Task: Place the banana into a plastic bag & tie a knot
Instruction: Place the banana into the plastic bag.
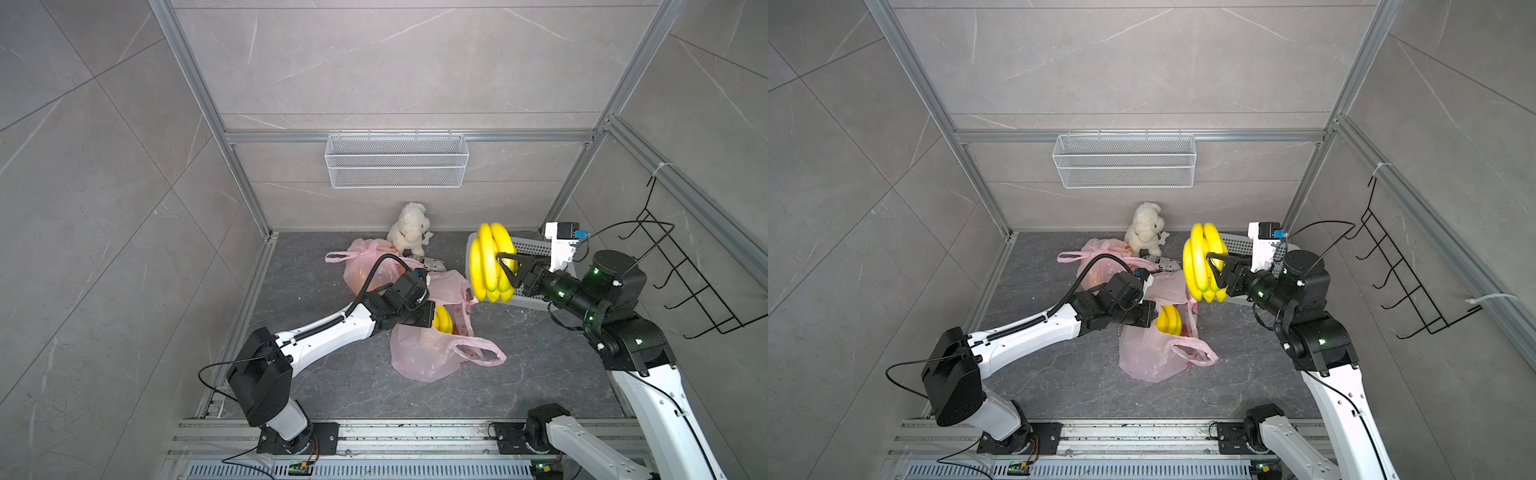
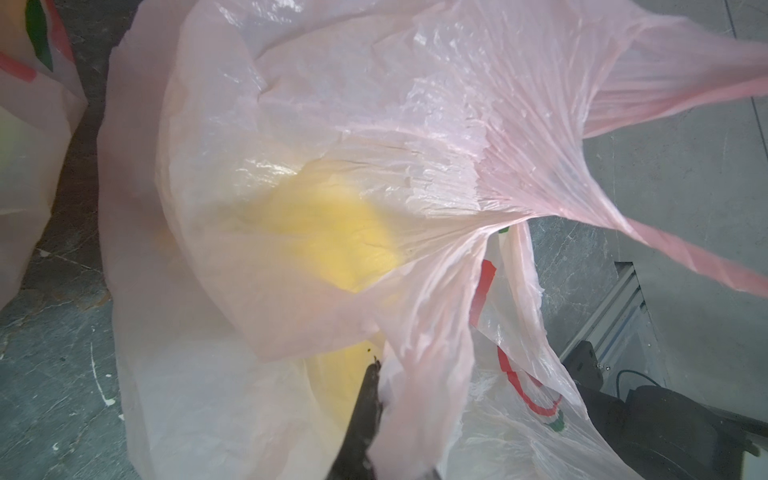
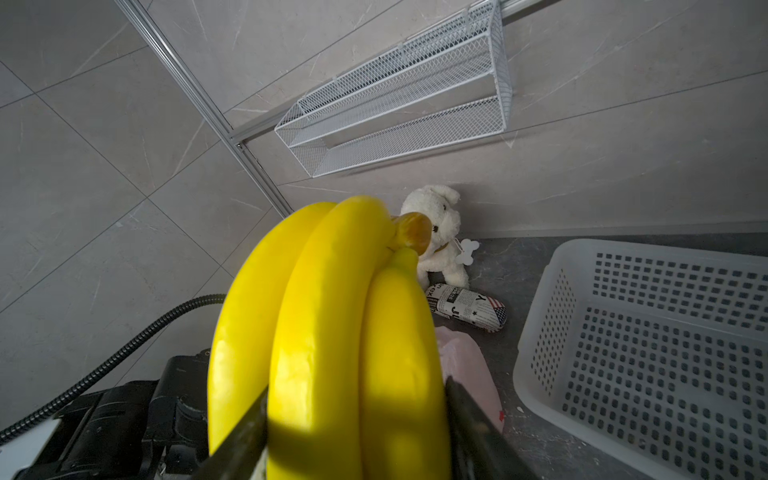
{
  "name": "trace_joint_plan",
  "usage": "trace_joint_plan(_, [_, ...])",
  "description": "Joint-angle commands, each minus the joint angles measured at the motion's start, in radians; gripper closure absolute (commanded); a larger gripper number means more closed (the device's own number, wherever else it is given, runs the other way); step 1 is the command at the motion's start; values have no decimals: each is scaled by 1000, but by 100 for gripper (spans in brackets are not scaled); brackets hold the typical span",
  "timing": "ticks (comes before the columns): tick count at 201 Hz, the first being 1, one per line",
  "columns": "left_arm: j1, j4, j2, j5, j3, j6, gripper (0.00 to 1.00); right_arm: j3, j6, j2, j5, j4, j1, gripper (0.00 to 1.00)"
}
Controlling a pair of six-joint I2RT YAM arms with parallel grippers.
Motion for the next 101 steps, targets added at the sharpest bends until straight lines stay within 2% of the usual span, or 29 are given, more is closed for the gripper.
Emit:
trace_joint_plan(1, [2,-12,-23,-2,41,-13,100,17,-8,-11,-51,24,15,49])
trace_joint_plan(49, [6,-40,-27,-11,80,-1,100,-123,30,-56,-60,89,104,50])
trace_joint_plan(101, [13,-26,-52,1,59,-13,100,-379,-23,-74,103,208,275,51])
